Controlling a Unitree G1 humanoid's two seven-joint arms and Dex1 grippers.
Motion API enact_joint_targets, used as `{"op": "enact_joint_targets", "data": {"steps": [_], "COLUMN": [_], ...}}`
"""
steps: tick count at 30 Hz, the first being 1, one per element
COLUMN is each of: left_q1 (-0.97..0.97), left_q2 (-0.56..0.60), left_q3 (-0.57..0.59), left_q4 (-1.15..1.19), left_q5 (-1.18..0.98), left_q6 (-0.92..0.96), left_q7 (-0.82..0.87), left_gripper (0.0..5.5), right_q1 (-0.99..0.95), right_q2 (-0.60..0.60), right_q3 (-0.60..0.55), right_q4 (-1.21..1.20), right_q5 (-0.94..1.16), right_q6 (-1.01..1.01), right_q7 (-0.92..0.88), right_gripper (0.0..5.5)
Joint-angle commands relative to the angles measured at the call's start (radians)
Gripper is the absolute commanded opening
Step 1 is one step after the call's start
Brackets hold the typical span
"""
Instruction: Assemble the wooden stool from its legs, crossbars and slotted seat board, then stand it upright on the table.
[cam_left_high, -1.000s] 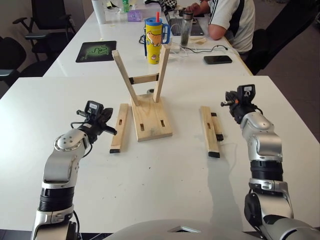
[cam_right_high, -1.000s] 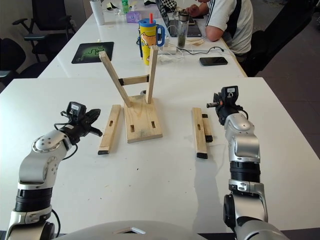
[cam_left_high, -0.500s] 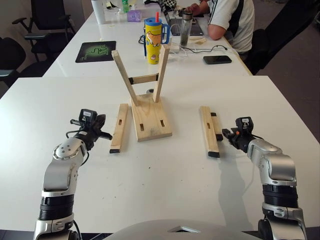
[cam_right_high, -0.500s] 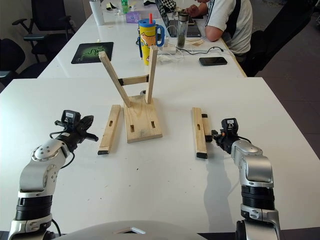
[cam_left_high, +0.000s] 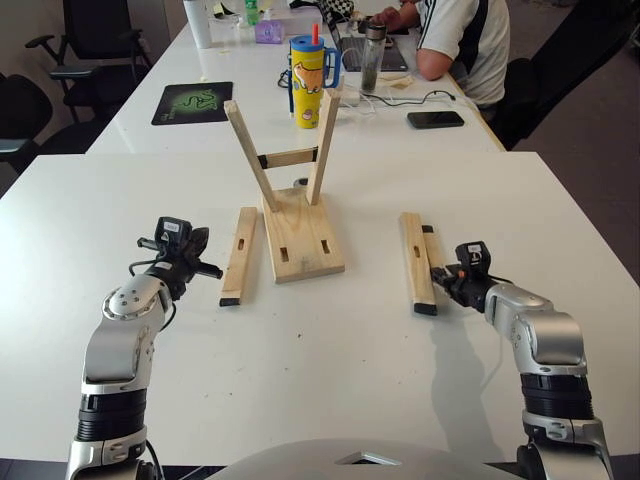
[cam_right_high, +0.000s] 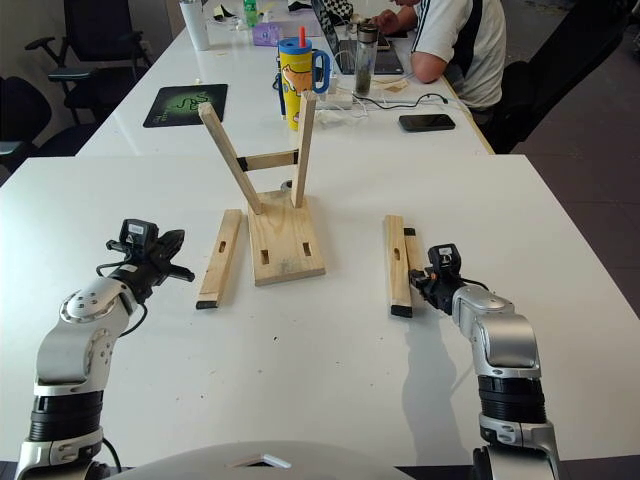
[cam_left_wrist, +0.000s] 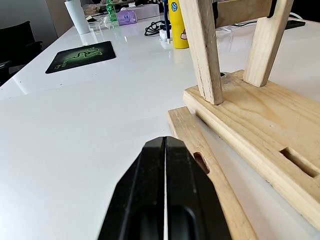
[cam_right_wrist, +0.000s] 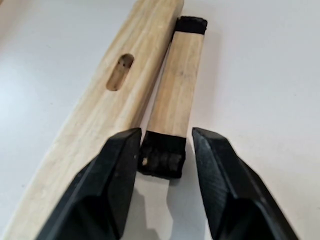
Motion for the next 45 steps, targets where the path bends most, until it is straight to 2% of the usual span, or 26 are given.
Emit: {"op": "enact_joint_targets", "data": {"steps": [1,8,12,14,16,20,23,25,31,34,45], "left_q1": [-0.01,-0.016,-0.017,-0.023,-0.027,-0.048,-0.074,-0.097,-0.081,-0.085,-0.061], "left_q2": [0.009,0.009,0.01,0.011,0.011,-0.006,-0.058,-0.129,-0.261,-0.317,-0.395], "left_q3": [-0.002,-0.006,-0.006,-0.007,-0.006,0.007,0.049,0.107,0.145,0.166,0.136], "left_q4": [-0.002,-0.002,-0.003,-0.001,-0.005,-0.01,-0.038,-0.07,-0.164,-0.164,-0.12], "left_q5": [0.003,0.003,0.004,0.004,0.002,-0.026,-0.134,-0.289,-0.671,-0.821,-1.004], "left_q6": [0.007,0.007,0.008,0.007,0.009,0.012,0.052,0.114,0.26,0.286,0.275], "left_q7": [-0.001,-0.002,-0.002,-0.003,-0.004,-0.007,-0.014,-0.011,-0.007,0.043,0.204], "left_gripper": [0.0,0.0,0.0,0.0,0.0,0.0,0.0,0.0,0.0,0.32,1.86], "right_q1": [0.004,-0.011,-0.016,-0.02,-0.031,-0.089,-0.113,-0.105,-0.015,-0.004,-0.023], "right_q2": [0.01,0.075,0.087,0.086,0.077,0.088,0.081,0.064,-0.002,-0.005,-0.007], "right_q3": [0.01,-0.028,-0.04,-0.038,-0.026,-0.054,-0.011,0.049,0.202,0.218,0.246], "right_q4": [0.002,0.055,0.068,0.069,0.063,0.04,-0.017,-0.072,-0.197,-0.228,-0.263], "right_q5": [-0.002,0.017,0.011,-0.004,-0.033,-0.083,-0.063,-0.043,0.02,0.044,0.04], "right_q6": [0.02,0.049,0.039,0.021,-0.026,-0.268,-0.44,-0.52,-0.587,-0.591,-0.603], "right_q7": [-0.017,-0.07,-0.089,-0.102,-0.122,-0.185,-0.093,0.01,0.27,0.311,0.335], "right_gripper": [1.88,1.88,1.34,1.32,1.32,1.32,1.32,1.32,1.32,1.32,1.32]}}
